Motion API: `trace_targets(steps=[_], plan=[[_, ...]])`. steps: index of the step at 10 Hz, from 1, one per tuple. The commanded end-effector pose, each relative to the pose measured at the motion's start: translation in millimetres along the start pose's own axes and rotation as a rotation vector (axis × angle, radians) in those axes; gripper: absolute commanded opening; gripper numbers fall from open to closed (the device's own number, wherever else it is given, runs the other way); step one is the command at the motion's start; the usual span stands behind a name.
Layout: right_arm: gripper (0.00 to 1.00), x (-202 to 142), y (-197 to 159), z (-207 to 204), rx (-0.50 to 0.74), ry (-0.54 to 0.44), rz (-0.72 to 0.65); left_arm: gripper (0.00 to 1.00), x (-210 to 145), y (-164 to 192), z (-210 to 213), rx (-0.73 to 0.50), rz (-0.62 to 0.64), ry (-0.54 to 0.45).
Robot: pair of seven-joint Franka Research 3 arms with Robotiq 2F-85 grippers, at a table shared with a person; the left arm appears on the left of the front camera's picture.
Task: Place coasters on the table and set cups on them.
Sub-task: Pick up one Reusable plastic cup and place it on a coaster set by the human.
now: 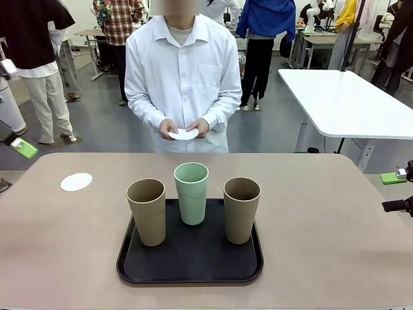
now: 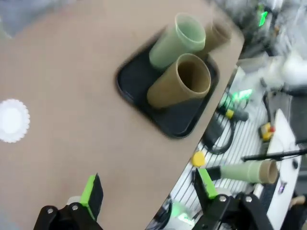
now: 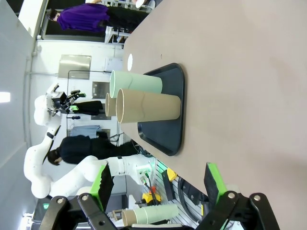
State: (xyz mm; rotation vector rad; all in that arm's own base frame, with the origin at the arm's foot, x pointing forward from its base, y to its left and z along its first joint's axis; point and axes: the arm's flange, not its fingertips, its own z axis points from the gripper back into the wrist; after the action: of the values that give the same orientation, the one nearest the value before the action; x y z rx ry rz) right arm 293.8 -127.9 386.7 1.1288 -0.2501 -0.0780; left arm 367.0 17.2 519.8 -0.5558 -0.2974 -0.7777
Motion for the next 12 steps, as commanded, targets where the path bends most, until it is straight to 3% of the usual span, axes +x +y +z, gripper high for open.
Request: trace_targets(steps=[1, 6, 7, 8, 12], plan=[[1.00, 1, 0, 0, 0.014, -0.005, 0.000, 1.00, 14, -15, -34, 0.120, -0.145, 0.076], [1.00, 1, 0, 0, 0.014, -0.005, 0.000, 1.00, 56, -59, -119, 0.241, -0.319, 0.279], [1.00, 1, 0, 0, 0.014, -0.005, 0.000, 1.00, 59, -59, -126, 0.230, -0.324, 0.295], [1.00, 1, 0, 0, 0.014, -0.005, 0.000, 1.00, 59, -56, -128, 0.158, -0.303, 0.243], [1.00, 1, 0, 0, 0.014, -0.005, 0.000, 1.00, 56, -64, -122, 0.206, -0.341, 0.268]])
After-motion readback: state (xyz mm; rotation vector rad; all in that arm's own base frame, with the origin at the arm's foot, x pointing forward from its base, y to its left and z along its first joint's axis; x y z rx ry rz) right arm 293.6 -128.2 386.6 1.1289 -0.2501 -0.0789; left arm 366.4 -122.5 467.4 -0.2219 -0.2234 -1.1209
